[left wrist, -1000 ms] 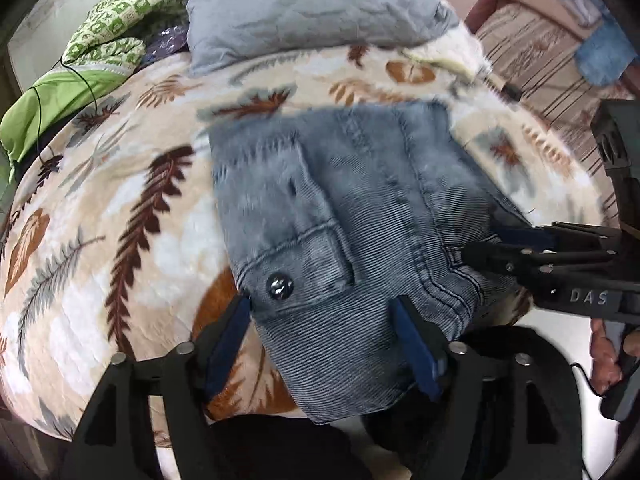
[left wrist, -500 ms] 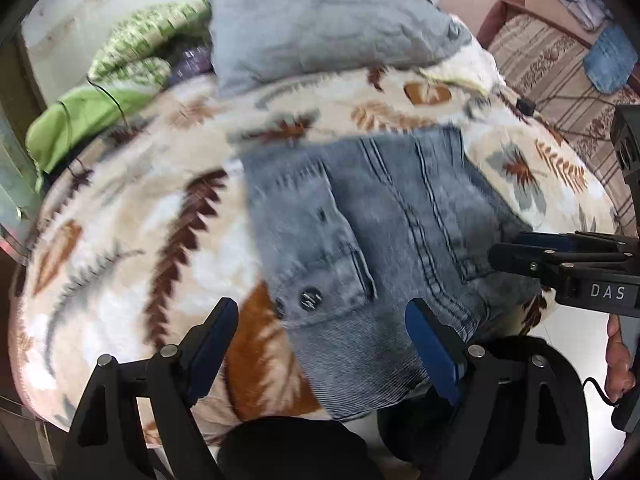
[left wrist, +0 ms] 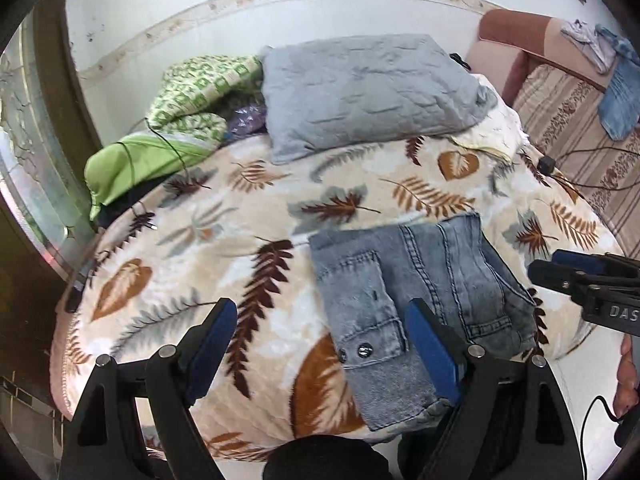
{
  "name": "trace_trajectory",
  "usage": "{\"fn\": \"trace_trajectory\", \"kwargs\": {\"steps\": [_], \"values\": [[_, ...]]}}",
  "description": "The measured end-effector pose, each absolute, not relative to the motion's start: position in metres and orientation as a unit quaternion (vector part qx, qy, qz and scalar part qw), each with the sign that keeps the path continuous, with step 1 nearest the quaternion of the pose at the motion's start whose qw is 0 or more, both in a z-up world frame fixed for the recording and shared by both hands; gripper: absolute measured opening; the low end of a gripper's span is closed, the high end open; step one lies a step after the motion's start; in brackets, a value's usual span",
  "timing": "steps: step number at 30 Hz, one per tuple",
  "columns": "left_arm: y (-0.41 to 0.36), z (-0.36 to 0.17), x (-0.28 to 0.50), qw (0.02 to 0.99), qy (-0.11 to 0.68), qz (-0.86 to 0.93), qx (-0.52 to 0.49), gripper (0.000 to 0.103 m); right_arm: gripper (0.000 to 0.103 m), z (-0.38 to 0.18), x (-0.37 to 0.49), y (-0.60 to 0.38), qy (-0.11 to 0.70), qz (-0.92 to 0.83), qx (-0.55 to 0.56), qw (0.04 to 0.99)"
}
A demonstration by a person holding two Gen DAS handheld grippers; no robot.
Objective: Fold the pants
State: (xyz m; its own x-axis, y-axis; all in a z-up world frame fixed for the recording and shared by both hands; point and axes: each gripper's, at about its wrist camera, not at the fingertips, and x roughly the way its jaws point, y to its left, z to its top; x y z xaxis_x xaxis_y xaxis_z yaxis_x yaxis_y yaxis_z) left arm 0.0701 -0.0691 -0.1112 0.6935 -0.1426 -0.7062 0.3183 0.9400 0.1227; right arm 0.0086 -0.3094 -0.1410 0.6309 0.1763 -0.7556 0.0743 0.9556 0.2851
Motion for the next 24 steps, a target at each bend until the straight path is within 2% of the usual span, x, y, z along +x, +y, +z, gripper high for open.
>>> {"fn": "trace_trajectory", "kwargs": {"steps": [10,24], "values": [[-0.054,-0.099,0.072,0.921,0.362,-0.102,0.105,0.087,0.066,-0.114,-0.001,-0.306,0.397,0.033,0.132,0.908],[-0.044,-0.108,0.082,0.920,0.374,-0.067,0.101,0.087,0.067,-0.129,-0.004,-0.320,0.396,0.013,0.149,0.906]]}}
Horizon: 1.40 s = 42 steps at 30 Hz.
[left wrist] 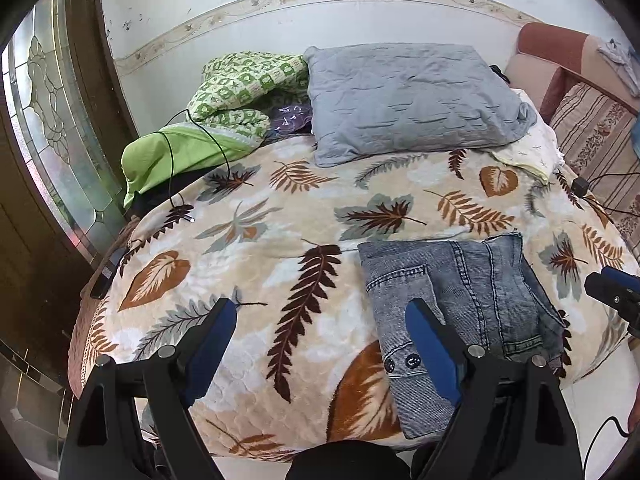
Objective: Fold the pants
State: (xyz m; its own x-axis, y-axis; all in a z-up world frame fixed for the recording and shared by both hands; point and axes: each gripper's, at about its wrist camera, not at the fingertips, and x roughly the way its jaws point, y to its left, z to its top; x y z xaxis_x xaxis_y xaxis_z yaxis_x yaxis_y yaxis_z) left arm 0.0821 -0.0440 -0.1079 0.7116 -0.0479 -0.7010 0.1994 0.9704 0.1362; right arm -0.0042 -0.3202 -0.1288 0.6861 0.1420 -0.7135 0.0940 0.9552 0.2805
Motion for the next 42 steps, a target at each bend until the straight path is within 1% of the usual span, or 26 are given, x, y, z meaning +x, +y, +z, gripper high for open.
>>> {"fn": "trace_trajectory", "kwargs": {"steps": [14,22,42], "values": [[-0.049,-0.122,0.088,0.911,0.393,-0.055,0.110,0.087,0.067,-0.143,-0.007,-0.338,0.397,0.004,0.181,0.900],[-0.050,-0.133,0.093,0.905,0.408,-0.050,0.112,0.087,0.067,-0.152,-0.004,-0.343,0.410,0.005,0.192,0.892],[-0.047,-0.139,0.094,0.902,0.415,-0.030,0.113,0.087,0.067,-0.154,0.005,-0.311,0.422,0.025,0.174,0.889]]}}
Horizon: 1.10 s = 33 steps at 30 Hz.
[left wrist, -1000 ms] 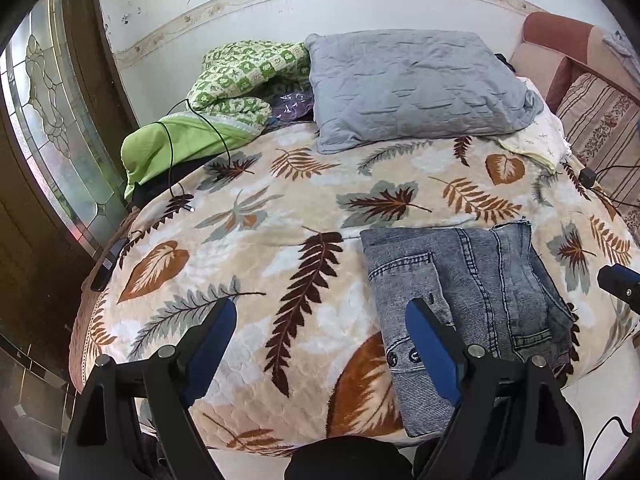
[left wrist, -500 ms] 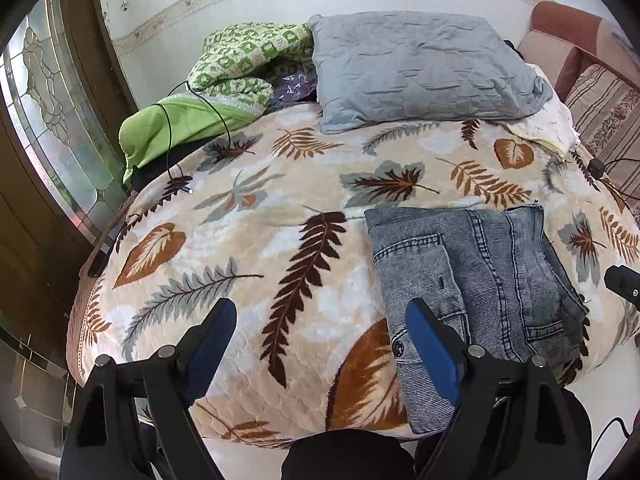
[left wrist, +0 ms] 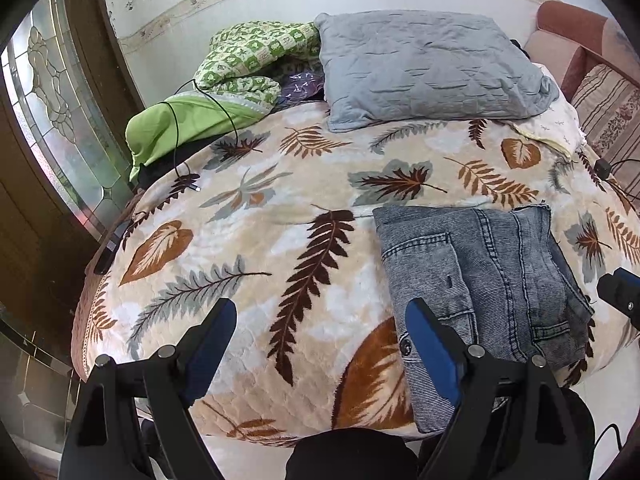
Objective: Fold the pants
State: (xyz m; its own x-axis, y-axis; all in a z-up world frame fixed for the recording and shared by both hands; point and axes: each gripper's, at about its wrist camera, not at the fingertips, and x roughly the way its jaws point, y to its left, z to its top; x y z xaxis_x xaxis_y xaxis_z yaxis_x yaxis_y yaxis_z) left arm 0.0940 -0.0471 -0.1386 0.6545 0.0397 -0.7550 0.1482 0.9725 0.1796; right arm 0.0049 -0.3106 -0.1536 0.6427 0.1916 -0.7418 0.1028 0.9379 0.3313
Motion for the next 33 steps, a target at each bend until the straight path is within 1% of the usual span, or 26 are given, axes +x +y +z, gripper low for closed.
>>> {"fn": "trace_trajectory", "kwargs": {"steps": [11,20,33], "values": [[-0.045,-0.135,0.088,0.904,0.412,-0.032,0.110,0.087,0.067,-0.153,0.008,-0.273,0.428,0.019,0.099,0.898],[-0.062,-0.128,0.079,0.906,0.403,-0.048,0.122,0.087,0.067,-0.145,0.009,-0.272,0.420,-0.001,0.072,0.905],[-0.077,-0.137,0.079,0.897,0.417,-0.051,0.138,0.087,0.067,-0.151,0.010,-0.271,0.423,-0.028,0.027,0.905]]}}
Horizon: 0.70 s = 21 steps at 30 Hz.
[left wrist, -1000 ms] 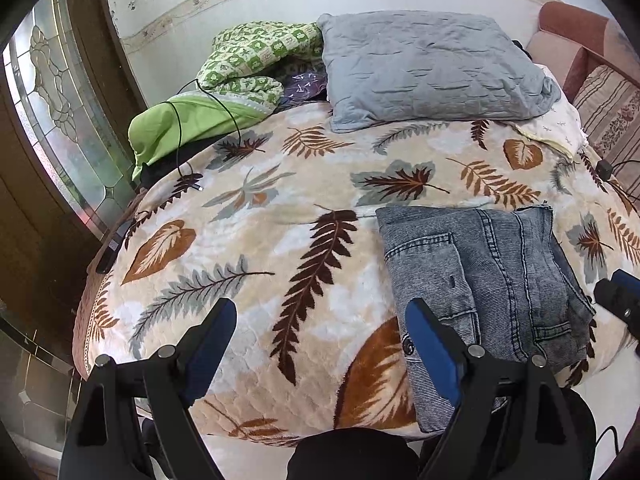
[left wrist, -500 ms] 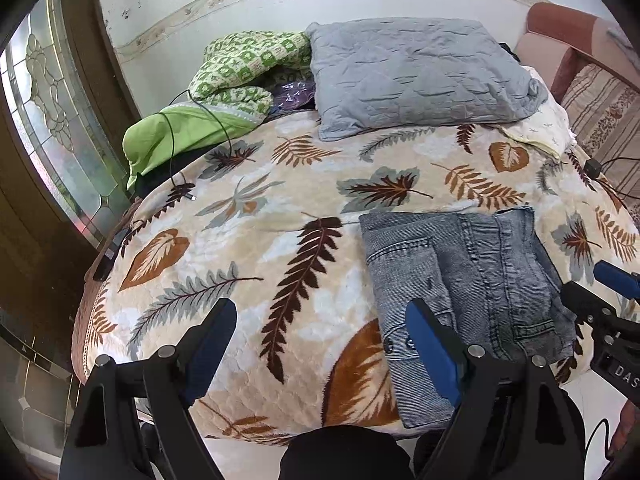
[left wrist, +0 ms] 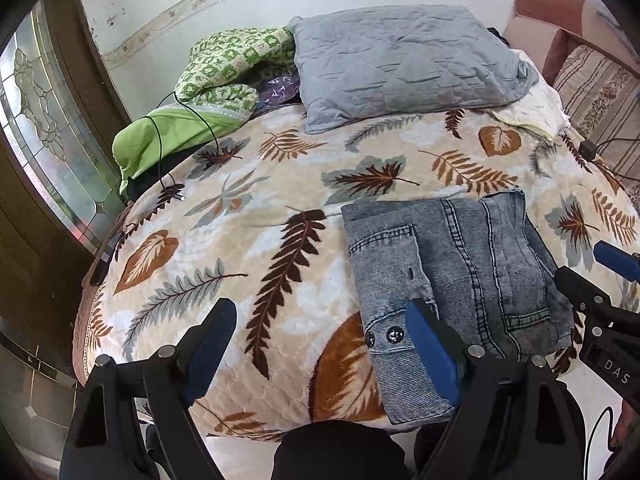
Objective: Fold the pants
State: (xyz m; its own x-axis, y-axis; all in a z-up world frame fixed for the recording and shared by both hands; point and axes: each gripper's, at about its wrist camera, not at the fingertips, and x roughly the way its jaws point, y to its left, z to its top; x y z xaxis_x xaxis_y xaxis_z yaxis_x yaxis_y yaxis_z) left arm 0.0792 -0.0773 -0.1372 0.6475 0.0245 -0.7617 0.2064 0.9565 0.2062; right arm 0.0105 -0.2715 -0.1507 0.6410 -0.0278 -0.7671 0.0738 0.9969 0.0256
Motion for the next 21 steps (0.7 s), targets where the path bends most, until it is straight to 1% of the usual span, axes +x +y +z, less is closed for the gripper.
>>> {"fn": "trace_trajectory", "kwargs": {"steps": [21], "values": [[-0.070,-0.148,0.087,0.890,0.433,-0.047,0.134,0.087,0.067,-0.155,0.016,-0.268,0.433,-0.044,-0.004,0.900]]}}
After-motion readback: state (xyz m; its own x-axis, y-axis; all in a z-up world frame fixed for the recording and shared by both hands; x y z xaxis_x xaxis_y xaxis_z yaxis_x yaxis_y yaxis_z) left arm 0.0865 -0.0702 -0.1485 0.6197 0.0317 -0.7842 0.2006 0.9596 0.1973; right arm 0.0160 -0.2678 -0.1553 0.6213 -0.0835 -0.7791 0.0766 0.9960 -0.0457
